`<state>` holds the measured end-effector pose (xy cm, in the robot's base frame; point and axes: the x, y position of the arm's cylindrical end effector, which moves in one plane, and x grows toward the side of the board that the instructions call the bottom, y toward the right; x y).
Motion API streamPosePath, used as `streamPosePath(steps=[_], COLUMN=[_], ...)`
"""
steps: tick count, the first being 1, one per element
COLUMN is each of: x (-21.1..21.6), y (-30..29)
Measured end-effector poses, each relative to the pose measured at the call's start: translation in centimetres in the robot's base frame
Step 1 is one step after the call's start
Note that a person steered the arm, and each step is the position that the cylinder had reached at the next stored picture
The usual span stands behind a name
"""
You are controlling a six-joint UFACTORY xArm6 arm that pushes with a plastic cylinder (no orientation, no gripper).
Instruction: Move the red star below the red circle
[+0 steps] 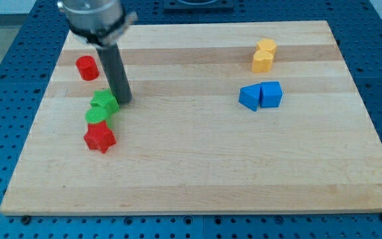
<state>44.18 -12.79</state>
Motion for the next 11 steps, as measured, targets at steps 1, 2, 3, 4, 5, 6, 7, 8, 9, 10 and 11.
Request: streamPosePath(steps=[1,2,3,4,5,6,7,8,9,10,11], x=[5.0,9.1,10.6,9.3,8.1,6.8,4.7,1.1,-0.9,-0.1,1.5], y=[2.4,3.3,2.2,-0.2,-3.9,-8.3,-10.9,-11.1,-11.1,-10.1,-8.4])
